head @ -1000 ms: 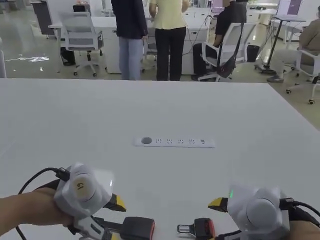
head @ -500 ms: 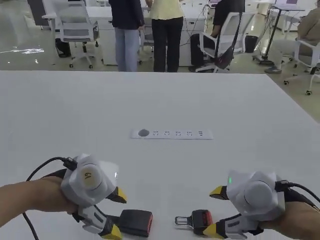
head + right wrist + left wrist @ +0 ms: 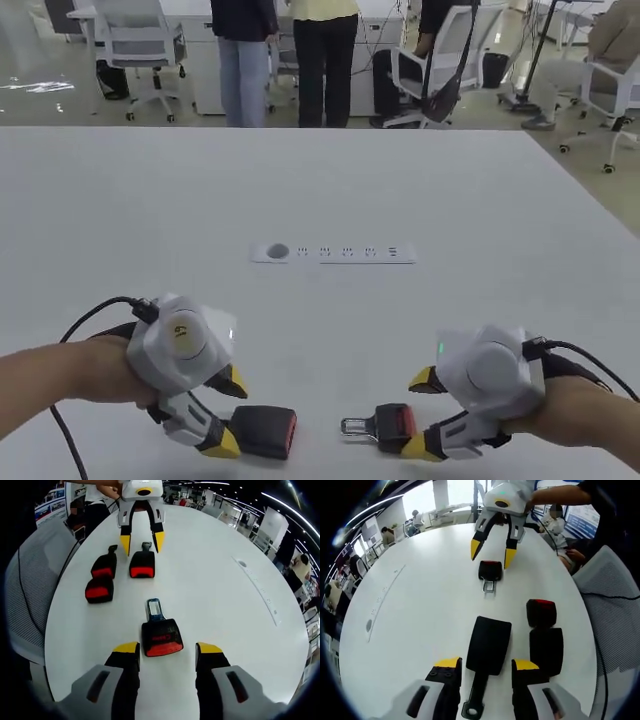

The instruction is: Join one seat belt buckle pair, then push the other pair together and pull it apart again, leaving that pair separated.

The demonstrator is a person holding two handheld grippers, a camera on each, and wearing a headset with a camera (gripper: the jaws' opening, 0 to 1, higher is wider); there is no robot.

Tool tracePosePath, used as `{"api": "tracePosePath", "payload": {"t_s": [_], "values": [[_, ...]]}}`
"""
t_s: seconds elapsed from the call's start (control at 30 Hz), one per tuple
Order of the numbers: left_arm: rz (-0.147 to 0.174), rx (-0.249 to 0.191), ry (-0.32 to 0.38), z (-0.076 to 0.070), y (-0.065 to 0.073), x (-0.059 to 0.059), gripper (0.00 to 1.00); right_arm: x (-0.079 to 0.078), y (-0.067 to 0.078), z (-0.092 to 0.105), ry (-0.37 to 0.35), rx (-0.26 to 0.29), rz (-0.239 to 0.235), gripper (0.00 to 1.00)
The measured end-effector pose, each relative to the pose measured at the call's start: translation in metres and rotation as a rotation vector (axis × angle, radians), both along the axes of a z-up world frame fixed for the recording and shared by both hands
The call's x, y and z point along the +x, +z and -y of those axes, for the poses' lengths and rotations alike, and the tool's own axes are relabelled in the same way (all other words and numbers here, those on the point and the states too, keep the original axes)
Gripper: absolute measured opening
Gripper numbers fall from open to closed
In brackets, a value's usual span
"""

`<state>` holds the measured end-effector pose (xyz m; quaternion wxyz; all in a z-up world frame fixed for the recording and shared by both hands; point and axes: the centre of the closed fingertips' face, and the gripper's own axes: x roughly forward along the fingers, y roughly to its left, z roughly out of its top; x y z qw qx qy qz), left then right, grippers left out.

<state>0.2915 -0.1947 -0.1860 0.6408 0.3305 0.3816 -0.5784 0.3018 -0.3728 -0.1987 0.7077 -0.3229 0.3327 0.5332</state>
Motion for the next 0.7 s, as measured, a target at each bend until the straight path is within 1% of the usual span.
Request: {"api": "tracePosePath", "payload": {"t_s": [0.07,0.17,0.2,0.3,0.37,0.4,0.53,0.7], "values": [[-0.004,0.012,-0.012,-0.002,-0.006,0.000,0.39,-0.002,-0.002,-0.001,0.007,-0.002,-0.010,0.42],[-0.005,0.023,-0.021,-0.002,-0.005,0.000,0.37,-0.003,-0.006,-0.002,0.020,-0.008,-0.020,0.40],[-0.006,0.028,-0.025,-0.004,-0.009,0.001,0.36,-0.004,-0.007,-0.003,0.023,-0.009,-0.024,0.40],[-0.005,0.029,-0.024,-0.004,-0.010,0.003,0.34,-0.005,-0.010,-0.004,0.033,-0.013,-0.030,0.38],[-0.015,0.030,-0.010,-0.005,-0.013,0.005,0.34,-0.004,-0.014,-0.004,0.041,-0.017,-0.031,0.36],[-0.017,0.032,-0.008,-0.005,-0.014,0.005,0.33,-0.003,-0.013,-0.005,0.036,-0.008,-0.035,0.35],[-0.019,0.038,-0.004,-0.007,-0.019,0.005,0.32,-0.004,-0.013,-0.006,0.047,-0.008,-0.038,0.33],[-0.026,0.036,0.013,-0.006,-0.019,0.004,0.32,-0.003,-0.013,-0.005,0.044,-0.009,-0.036,0.33]]}}
